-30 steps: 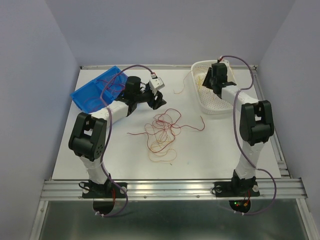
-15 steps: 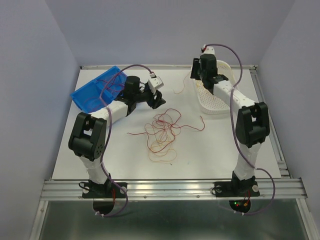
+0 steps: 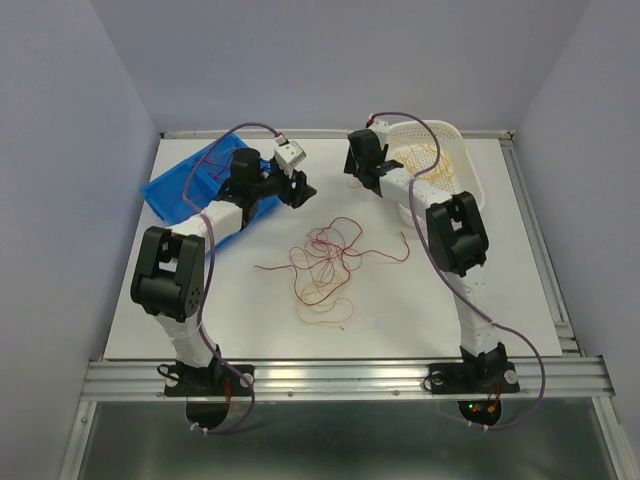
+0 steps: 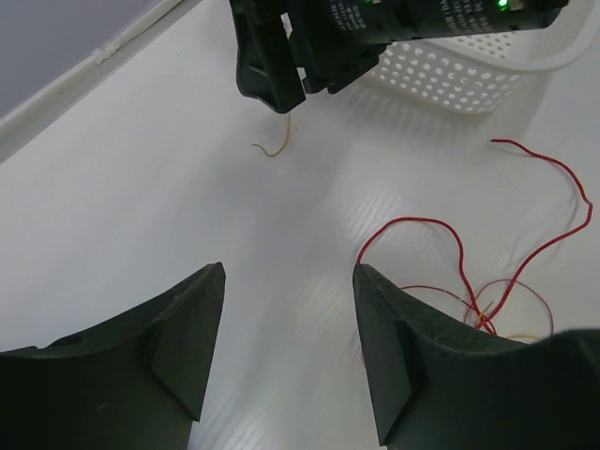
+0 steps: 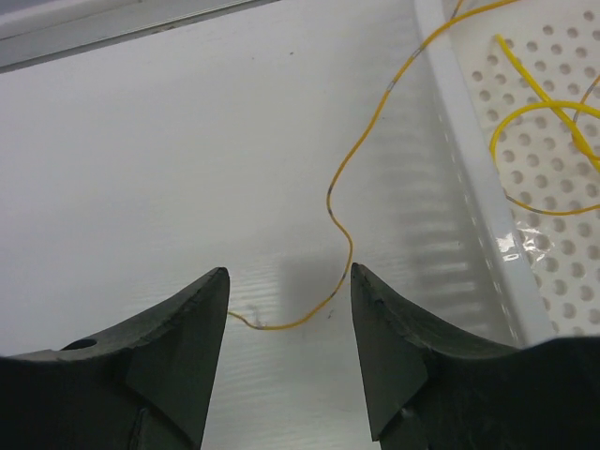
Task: Untangle the cables
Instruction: Place the cable in the bin.
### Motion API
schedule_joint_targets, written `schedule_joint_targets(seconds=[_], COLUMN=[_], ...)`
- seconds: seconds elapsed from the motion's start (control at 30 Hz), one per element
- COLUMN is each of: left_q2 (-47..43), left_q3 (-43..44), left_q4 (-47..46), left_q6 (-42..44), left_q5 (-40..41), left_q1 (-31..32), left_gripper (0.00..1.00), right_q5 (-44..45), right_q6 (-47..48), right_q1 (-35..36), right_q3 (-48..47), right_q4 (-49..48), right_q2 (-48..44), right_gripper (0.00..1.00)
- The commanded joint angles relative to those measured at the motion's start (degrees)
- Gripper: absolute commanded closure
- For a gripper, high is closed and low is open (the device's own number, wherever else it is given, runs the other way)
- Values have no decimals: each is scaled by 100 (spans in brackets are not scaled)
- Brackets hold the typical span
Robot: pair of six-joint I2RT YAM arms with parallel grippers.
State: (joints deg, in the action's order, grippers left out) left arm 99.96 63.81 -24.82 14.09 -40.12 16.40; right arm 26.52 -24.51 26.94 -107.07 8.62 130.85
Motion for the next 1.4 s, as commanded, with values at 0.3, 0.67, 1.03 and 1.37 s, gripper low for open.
schedule_joint_targets(seconds=[0.3,0.67,1.03,1.37], left_q2=[-495,-425,-320,-372], left_q3=[-132,-106,-44,-53], left_q4=[-348,-348,-304,-269], left_q6=[-82,-73,-55,-55], left_q5=[-110,-93,-137,-145], left_q1=[-6,-14,-23,-23], left_gripper=[32,32,32,32], right_q5=[1602,1321,-165,-1430], right_q6=[-150,297,413,218], right_q1=[-48,-48,-707,-1797], right_q3=[-1255,-1256,255,1460], right_q4=[-212,-221,-27,25], right_q2=[1048,761,-1376,-1703], right_gripper=[48,99,100,99])
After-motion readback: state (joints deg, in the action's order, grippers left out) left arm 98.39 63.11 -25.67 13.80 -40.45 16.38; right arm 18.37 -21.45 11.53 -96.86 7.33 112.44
